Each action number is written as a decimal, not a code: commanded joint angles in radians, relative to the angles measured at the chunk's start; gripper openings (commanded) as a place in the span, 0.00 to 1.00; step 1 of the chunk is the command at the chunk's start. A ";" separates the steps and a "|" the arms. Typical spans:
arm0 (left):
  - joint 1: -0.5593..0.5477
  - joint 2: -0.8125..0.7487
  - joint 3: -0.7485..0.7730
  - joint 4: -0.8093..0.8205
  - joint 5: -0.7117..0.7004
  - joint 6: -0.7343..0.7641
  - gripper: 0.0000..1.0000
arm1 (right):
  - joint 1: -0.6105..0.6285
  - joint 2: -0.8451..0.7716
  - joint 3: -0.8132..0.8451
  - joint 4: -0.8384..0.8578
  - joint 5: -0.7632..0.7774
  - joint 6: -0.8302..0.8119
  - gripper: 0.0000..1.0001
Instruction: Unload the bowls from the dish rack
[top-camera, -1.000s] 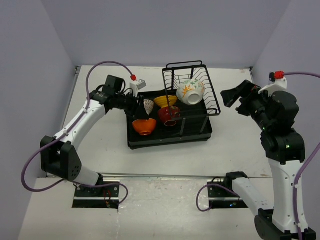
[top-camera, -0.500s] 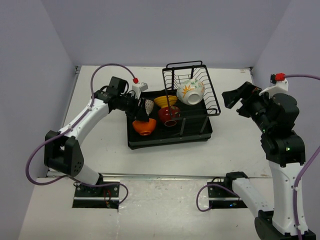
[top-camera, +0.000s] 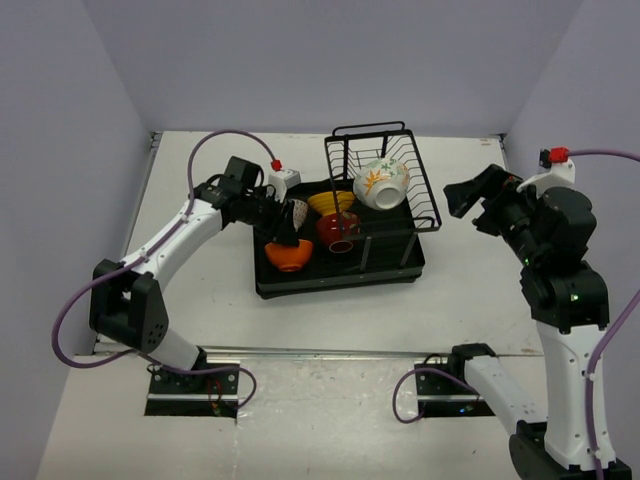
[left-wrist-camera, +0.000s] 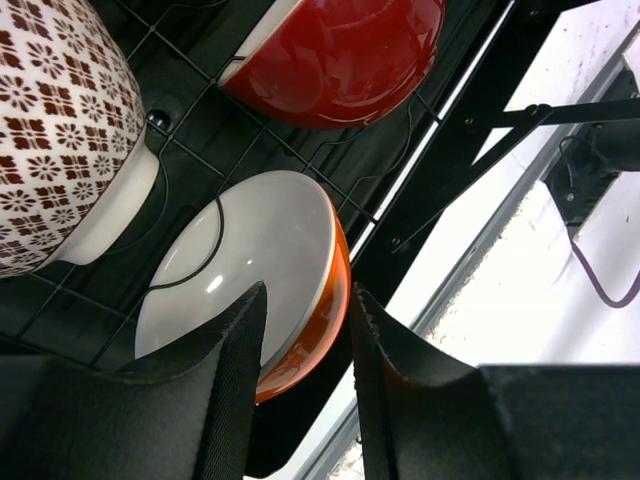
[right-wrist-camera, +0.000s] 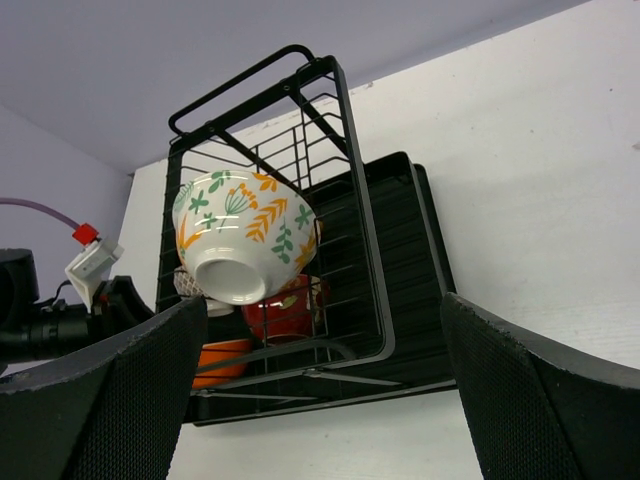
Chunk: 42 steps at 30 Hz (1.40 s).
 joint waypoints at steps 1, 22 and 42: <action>-0.013 0.001 -0.018 -0.028 -0.010 -0.021 0.40 | 0.003 -0.013 -0.008 0.016 0.024 -0.013 0.99; -0.032 0.094 0.022 -0.052 -0.024 -0.069 0.33 | 0.003 -0.012 -0.022 0.018 0.033 -0.013 0.99; -0.038 0.019 -0.035 -0.042 -0.113 -0.095 0.18 | 0.022 -0.035 -0.039 0.016 0.054 -0.017 0.99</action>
